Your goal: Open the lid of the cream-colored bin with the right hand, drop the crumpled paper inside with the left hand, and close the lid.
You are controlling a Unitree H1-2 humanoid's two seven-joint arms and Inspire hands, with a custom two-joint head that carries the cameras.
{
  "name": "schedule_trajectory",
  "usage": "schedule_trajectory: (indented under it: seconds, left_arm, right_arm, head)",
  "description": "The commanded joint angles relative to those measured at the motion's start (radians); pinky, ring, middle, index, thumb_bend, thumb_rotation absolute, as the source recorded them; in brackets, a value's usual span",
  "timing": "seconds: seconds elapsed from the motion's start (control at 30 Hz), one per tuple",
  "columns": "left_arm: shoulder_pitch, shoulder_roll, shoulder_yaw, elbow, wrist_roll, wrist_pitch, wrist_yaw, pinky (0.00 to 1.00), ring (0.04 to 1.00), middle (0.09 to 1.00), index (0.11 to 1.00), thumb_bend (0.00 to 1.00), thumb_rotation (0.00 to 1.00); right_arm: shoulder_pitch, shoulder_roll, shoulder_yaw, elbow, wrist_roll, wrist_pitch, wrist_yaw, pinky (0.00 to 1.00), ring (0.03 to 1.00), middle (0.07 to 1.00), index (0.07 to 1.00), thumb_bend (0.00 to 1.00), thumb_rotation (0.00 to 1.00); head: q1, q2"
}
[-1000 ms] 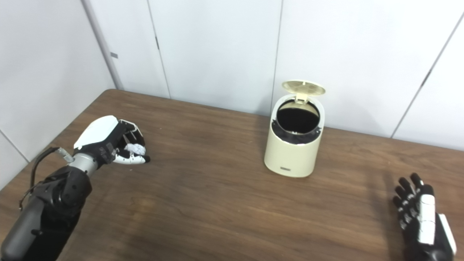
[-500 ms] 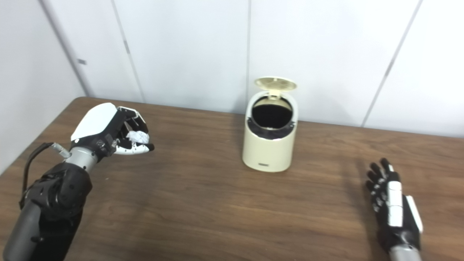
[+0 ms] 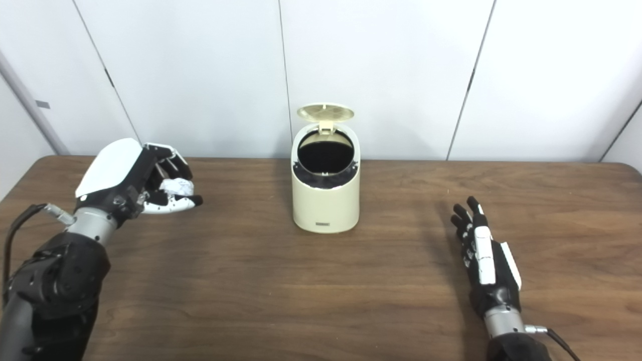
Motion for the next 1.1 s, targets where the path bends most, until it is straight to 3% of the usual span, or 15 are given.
schedule_trajectory:
  seconds: [0.0, 0.17, 0.53, 1.07]
  left_arm:
    - [-0.051, 0.009, 0.004, -0.009, -0.006, -0.014, 0.020, 0.38, 0.391, 0.489, 0.500, 0.48, 0.00]
    - [-0.073, 0.012, -0.017, -0.003, 0.002, -0.018, 0.011, 0.33, 0.387, 0.507, 0.491, 0.47, 0.00]
    - [-0.118, -0.014, -0.042, 0.006, 0.006, -0.012, 0.019, 0.39, 0.400, 0.518, 0.494, 0.48, 0.00]
    - [-0.218, -0.066, -0.095, 0.051, -0.016, -0.055, 0.038, 0.32, 0.387, 0.490, 0.492, 0.47, 0.00]
  right_arm:
    - [-0.022, 0.009, 0.005, 0.008, -0.006, -0.022, -0.004, 1.00, 0.932, 0.940, 0.995, 0.57, 1.00]
    - [-0.028, 0.022, 0.011, 0.018, -0.013, -0.044, -0.007, 1.00, 0.943, 0.943, 0.992, 0.57, 1.00]
    - [-0.041, 0.051, 0.018, 0.022, -0.013, -0.066, -0.019, 1.00, 0.961, 0.961, 0.989, 0.59, 1.00]
    - [-0.030, 0.064, 0.015, 0.031, -0.015, -0.099, -0.030, 1.00, 0.959, 0.959, 0.994, 0.60, 1.00]
  head:
    - [-0.010, -0.001]
    - [-0.046, -0.009]
    - [-0.081, -0.028]
    - [-0.079, -0.062]
